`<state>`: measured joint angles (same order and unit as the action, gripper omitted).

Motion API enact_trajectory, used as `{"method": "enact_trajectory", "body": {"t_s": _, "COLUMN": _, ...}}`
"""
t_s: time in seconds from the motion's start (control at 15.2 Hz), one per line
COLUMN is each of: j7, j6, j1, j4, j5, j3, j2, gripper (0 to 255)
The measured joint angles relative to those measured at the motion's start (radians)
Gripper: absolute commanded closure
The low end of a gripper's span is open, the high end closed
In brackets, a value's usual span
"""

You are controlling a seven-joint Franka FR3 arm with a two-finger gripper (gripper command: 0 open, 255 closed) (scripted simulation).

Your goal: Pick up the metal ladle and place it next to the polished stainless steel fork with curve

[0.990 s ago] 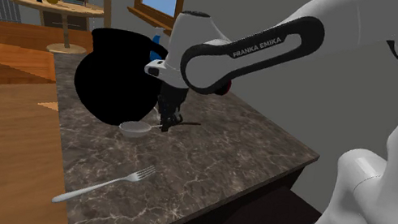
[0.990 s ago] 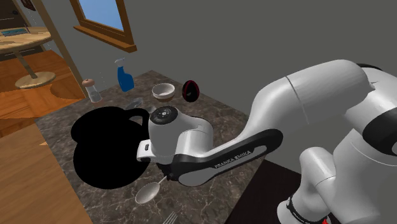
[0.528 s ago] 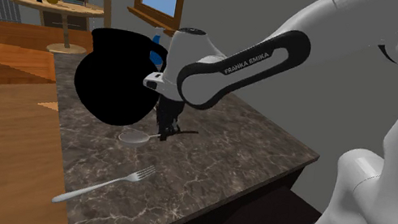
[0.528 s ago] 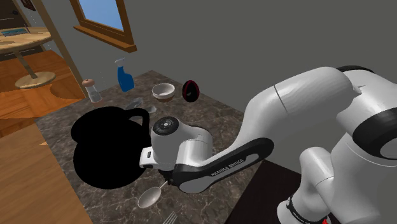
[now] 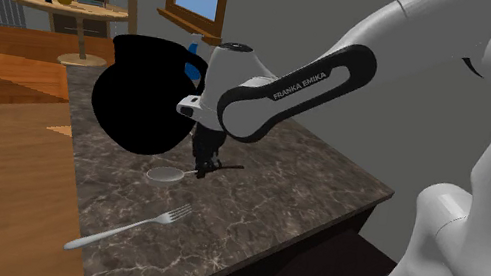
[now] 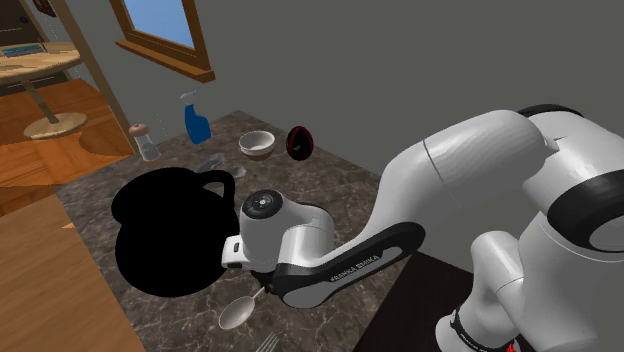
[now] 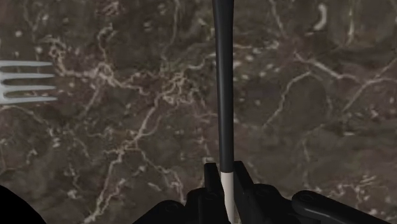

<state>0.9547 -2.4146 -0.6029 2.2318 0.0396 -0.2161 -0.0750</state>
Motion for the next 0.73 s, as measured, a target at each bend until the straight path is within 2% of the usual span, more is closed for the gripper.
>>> {"method": "enact_trajectory", "body": {"t_s": 0.07, "j7": 0.000, "j6": 0.000, "j1": 0.000, "j4": 0.000, "j5": 0.000, "j3": 0.000, "j2": 0.000, "gripper": 255}}
{"method": "enact_trajectory", "body": {"t_s": 0.13, "j7": 0.000, "j6": 0.000, "j1": 0.000, "j4": 0.000, "j5": 0.000, "j3": 0.000, "j2": 0.000, "gripper": 0}}
{"method": "enact_trajectory", "body": {"t_s": 0.53, "j7": 0.000, "j6": 0.000, "j1": 0.000, "j4": 0.000, "j5": 0.000, "j3": 0.000, "j2": 0.000, "gripper": 0}}
{"method": "enact_trajectory", "body": {"t_s": 0.73, "j7": -0.013, "j6": 0.065, "j1": -0.005, "j4": -0.015, "j5": 0.014, "j3": 0.002, "j2": 0.052, "gripper": 0}}
